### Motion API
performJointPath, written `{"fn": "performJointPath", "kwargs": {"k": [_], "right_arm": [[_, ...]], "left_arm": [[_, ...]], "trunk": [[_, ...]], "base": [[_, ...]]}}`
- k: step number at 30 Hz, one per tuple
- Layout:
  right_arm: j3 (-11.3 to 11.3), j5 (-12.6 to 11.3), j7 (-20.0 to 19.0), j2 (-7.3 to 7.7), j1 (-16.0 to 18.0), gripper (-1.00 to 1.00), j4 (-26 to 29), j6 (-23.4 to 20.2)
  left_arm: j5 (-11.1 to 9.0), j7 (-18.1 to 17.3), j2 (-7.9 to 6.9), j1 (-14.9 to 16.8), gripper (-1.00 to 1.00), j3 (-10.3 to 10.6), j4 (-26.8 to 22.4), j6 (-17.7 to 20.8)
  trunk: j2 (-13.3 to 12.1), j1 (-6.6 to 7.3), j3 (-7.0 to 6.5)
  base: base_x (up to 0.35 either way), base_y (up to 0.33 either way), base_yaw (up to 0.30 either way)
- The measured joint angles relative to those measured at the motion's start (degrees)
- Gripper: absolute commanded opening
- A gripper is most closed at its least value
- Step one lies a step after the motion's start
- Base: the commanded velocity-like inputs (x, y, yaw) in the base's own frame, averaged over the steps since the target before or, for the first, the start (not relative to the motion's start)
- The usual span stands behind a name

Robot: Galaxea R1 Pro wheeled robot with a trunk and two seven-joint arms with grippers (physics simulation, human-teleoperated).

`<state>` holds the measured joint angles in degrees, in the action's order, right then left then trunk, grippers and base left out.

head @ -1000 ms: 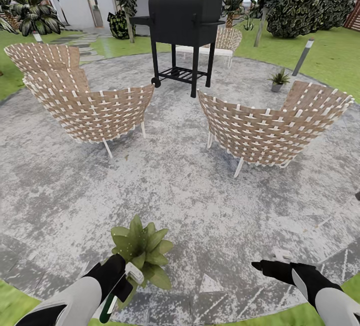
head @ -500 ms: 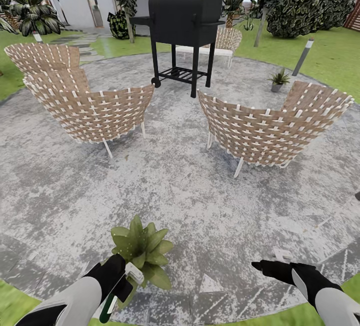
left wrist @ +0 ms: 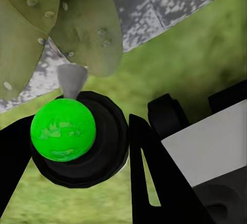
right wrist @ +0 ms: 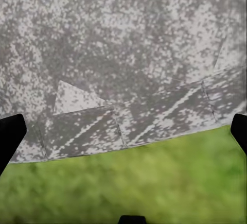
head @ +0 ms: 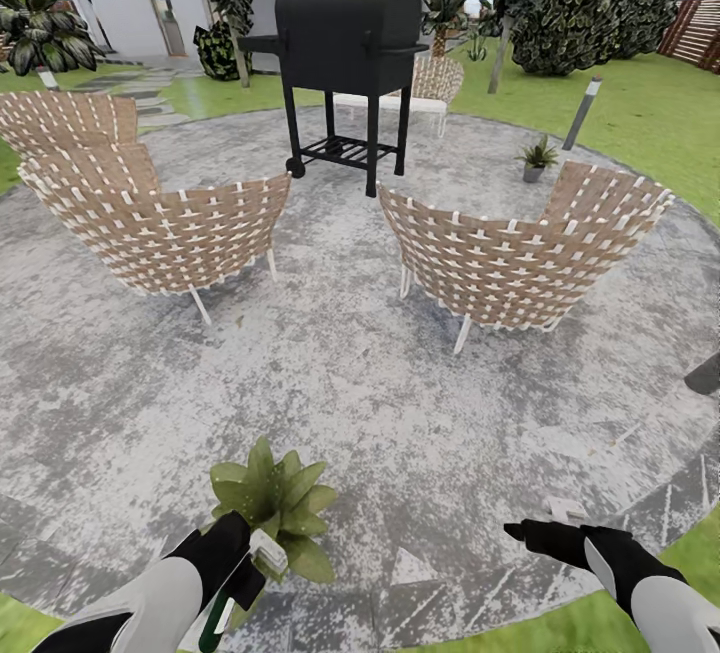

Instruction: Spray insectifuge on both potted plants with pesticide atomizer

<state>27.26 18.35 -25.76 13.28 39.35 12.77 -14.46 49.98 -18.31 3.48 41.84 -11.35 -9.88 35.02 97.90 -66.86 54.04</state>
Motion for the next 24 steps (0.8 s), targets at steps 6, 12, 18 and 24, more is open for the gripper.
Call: {"fn": "performJointPath", "kwargs": {"k": [6, 12, 18, 24], "right_arm": [[-0.06, -0.06, -0.34, 0.07, -0.01, 1.00, 0.21, -0.08], [-0.06, -0.06, -0.11, -0.06, -0.01, 1.00, 0.23, 0.00], [-0.06, 0.03, 0.09, -0.07, 0.00, 1.00, 0.10, -0.01], [-0.06, 0.04, -0.10, -0.06, 0.00, 1.00, 0.04, 0.01]], "left_arm": [[0.05, 0.01, -0.08, 0.01, -1.00, 0.01, 0.11, 0.06], [0.01, 0.02, -0.17, 0.01, -1.00, 0.05, 0.09, 0.07], [0.01, -0.01, -0.18, 0.00, -1.00, -0.01, 0.10, 0.05], [-0.04, 0.00, -0.17, -0.08, -1.00, -0.10, 2.07, 0.05]], "trunk": [[0.00, -0.02, 0.00], [0.00, 0.00, 0.00], [0.00, 0.02, 0.00], [0.00, 0.00, 0.00]], "base": [[-0.096, 0.000, -0.072], [-0.021, 0.000, -0.265], [0.082, -0.080, -0.079], [0.027, -0.026, -0.001]]}}
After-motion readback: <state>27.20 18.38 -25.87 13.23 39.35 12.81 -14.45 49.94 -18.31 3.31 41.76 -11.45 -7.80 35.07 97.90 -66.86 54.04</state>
